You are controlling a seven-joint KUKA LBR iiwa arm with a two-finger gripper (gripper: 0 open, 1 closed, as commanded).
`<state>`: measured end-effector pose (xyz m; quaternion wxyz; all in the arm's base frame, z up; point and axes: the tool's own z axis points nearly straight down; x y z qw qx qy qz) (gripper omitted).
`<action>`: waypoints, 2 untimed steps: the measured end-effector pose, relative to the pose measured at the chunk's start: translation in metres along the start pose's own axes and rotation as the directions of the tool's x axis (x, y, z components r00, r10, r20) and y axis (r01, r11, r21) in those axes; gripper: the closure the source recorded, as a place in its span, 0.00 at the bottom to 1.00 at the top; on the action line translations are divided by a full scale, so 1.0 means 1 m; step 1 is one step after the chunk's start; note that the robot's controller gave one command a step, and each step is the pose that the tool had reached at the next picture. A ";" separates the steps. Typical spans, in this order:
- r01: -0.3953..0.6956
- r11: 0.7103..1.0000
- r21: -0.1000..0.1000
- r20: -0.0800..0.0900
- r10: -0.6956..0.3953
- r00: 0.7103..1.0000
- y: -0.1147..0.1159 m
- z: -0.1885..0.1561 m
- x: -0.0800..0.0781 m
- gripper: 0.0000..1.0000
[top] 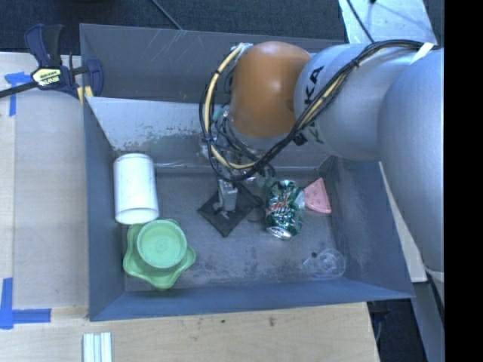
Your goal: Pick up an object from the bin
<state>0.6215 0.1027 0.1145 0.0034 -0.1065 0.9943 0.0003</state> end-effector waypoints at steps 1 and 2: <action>0.186 0.983 -0.002 -0.006 -0.186 0.983 -0.012 0.007 0.000 0.00; 0.317 0.948 -0.001 -0.002 -0.317 0.948 -0.021 -0.003 0.003 0.00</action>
Offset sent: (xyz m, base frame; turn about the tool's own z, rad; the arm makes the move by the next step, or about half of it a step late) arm -0.0024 -0.0221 0.0126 -0.1709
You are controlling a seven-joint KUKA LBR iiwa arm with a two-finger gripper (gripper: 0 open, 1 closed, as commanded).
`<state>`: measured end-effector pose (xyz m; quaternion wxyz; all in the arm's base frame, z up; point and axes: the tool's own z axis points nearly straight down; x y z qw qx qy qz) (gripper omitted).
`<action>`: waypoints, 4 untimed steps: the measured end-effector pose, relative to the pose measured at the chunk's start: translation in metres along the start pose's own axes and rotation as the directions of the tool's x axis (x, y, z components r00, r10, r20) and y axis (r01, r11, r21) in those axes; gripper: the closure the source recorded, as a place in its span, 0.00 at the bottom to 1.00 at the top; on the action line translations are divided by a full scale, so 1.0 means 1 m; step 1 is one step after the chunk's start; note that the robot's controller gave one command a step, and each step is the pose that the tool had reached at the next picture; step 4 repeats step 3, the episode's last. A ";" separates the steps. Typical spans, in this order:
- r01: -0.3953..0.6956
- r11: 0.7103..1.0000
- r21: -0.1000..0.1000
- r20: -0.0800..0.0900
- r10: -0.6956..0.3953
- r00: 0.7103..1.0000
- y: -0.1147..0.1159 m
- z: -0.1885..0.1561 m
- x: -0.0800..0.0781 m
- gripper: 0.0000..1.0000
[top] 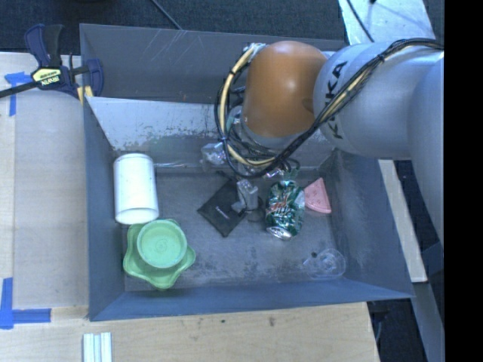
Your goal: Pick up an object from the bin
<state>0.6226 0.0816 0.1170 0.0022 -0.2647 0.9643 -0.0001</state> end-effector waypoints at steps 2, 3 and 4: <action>0.066 0.998 -0.002 0.000 -0.066 0.998 0.022 0.046 -0.006 1.00; 0.065 0.998 -0.002 0.000 -0.065 0.998 0.022 0.045 -0.005 1.00; 0.065 0.998 -0.002 0.000 -0.065 0.998 0.022 0.045 -0.005 1.00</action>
Offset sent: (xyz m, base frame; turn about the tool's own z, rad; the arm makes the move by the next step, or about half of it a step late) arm -0.0076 0.0211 -0.0470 -0.0682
